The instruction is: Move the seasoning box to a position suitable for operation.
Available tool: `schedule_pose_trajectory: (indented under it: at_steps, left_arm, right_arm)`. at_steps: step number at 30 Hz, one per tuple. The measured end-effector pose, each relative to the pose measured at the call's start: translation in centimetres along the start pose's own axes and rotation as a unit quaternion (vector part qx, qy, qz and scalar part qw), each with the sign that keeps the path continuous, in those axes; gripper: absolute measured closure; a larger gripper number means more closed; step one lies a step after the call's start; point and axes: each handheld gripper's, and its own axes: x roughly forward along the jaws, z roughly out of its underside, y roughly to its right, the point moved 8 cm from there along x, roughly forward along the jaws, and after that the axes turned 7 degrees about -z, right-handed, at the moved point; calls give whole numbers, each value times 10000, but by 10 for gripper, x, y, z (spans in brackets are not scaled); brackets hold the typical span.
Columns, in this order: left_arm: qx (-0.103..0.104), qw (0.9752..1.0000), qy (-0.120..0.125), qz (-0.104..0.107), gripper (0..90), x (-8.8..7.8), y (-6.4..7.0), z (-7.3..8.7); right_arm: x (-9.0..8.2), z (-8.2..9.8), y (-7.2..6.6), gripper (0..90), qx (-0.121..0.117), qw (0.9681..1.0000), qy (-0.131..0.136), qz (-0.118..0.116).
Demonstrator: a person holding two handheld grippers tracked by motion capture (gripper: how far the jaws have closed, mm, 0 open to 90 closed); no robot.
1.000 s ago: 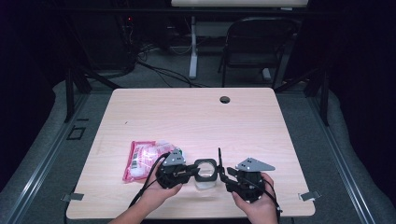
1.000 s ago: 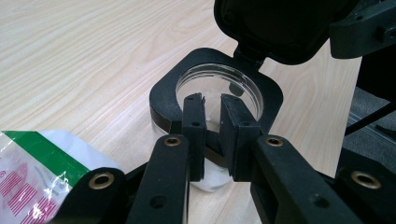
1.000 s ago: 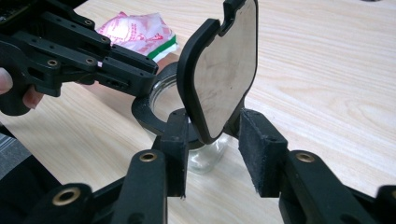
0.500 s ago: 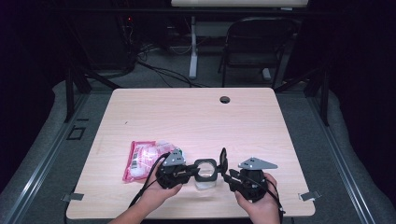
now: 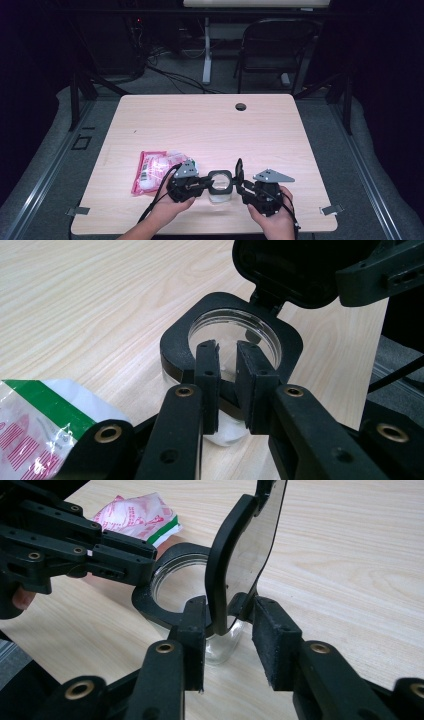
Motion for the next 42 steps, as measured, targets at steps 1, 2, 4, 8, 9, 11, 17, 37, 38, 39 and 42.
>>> schedule_pose_trajectory:
  at_steps: [1, 2, 4, 8, 9, 11, 17, 37, 38, 39, 42]
  left_arm:
    - [-9, 10000, 5, 7, 790, 0, 0, 0]
    - [-13, 10000, 6, 14, 786, 0, 0, 0]
    - [-1, 10000, 22, 61, 765, 0, 1, 0]
    - [94, 9998, 84, -129, 731, 0, -1, -1]
    - [69, 9999, 81, -121, 727, -1, -3, -1]
    - [-6, 9998, 117, -150, 711, -2, -6, -1]
    - [-86, 9996, 150, -223, 651, -2, -12, -2]
    - [-244, 9995, 121, -170, 628, -4, -13, 7]
    - [-270, 9994, 129, -160, 631, -3, -13, 7]
    - [-299, 9994, 134, -125, 634, -3, -13, 7]
    - [-353, 9992, 143, -76, 635, -2, -13, 6]
  right_arm:
    - [0, 0, 0, 692, -7, 10000, 6, 17]
    - [1, 0, 0, 700, -15, 10000, 32, 33]
    - [1, 0, 0, 719, -28, 10000, 56, 21]
    - [2, 0, -2, 762, -78, 9999, 78, -32]
    - [2, 0, -2, 766, -92, 9999, 92, -33]
    - [2, -1, -1, 775, -98, 9999, 112, -24]
    - [1, -1, 3, 805, -101, 9999, 131, 16]
    - [10, -11, 18, 853, -155, 9993, 228, -257]
    - [10, -11, 19, 854, -175, 9993, 206, -259]
    - [11, -12, 19, 854, -185, 9992, 207, -286]
    - [12, -13, 21, 854, -224, 9990, 226, -299]
